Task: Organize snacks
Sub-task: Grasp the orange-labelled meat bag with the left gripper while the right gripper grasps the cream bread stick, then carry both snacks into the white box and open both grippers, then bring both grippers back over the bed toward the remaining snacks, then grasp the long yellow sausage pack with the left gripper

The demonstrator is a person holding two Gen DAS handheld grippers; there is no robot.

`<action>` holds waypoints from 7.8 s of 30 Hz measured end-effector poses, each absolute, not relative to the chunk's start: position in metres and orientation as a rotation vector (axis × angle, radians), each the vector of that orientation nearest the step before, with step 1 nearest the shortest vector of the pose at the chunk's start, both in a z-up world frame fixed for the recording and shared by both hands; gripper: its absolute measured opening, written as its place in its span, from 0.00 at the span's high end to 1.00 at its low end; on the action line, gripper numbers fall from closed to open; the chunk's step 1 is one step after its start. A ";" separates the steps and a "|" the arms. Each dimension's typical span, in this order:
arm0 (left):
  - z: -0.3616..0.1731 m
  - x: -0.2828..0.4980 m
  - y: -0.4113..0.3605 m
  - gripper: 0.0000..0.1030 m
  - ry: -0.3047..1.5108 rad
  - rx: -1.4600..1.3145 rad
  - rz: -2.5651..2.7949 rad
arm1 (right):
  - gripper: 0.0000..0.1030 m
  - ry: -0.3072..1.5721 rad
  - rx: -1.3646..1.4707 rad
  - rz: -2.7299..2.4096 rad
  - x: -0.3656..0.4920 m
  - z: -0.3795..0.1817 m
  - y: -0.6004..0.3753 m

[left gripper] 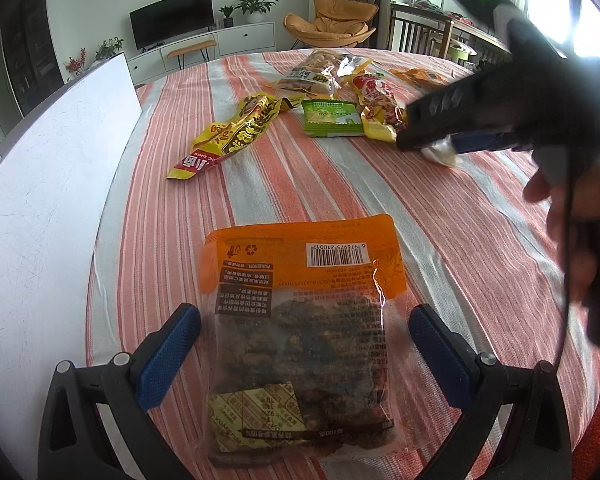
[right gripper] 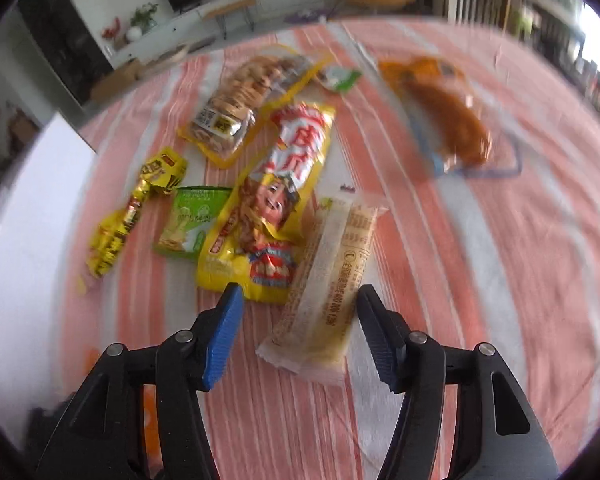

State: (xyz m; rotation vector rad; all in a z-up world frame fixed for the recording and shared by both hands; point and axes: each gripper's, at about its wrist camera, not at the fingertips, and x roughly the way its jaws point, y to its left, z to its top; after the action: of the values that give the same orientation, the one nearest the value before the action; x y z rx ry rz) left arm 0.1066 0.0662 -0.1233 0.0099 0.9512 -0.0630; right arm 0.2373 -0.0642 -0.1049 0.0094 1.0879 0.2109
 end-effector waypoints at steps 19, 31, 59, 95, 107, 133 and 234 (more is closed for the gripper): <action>-0.095 0.094 0.084 0.34 1.053 -0.217 -0.179 | 0.67 0.944 0.601 0.264 0.090 -0.092 -0.180; 0.042 0.020 0.208 0.33 0.808 -0.341 -0.129 | 0.67 0.840 0.520 0.569 0.064 0.005 -0.086; 0.060 0.042 0.122 0.00 0.774 -0.313 -0.306 | 0.31 0.937 0.049 0.013 0.105 -0.098 -0.123; -0.127 0.130 0.040 0.00 0.944 0.028 -0.098 | 0.14 0.901 0.089 -0.213 0.098 -0.116 -0.179; -0.126 0.130 0.040 0.00 0.944 0.028 -0.098 | 0.14 0.899 0.089 -0.211 0.098 -0.116 -0.178; -0.126 0.129 0.040 0.00 0.943 0.029 -0.098 | 0.14 0.898 0.090 -0.210 0.097 -0.116 -0.178; -0.112 0.183 0.096 0.50 1.259 -0.109 0.055 | 0.14 0.893 0.091 -0.209 0.096 -0.115 -0.178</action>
State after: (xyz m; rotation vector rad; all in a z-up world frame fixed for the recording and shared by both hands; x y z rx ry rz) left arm 0.1826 0.0960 -0.1117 -0.1090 1.2590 0.0547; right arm 0.0963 -0.1782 -0.1155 0.0913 0.8934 -0.2089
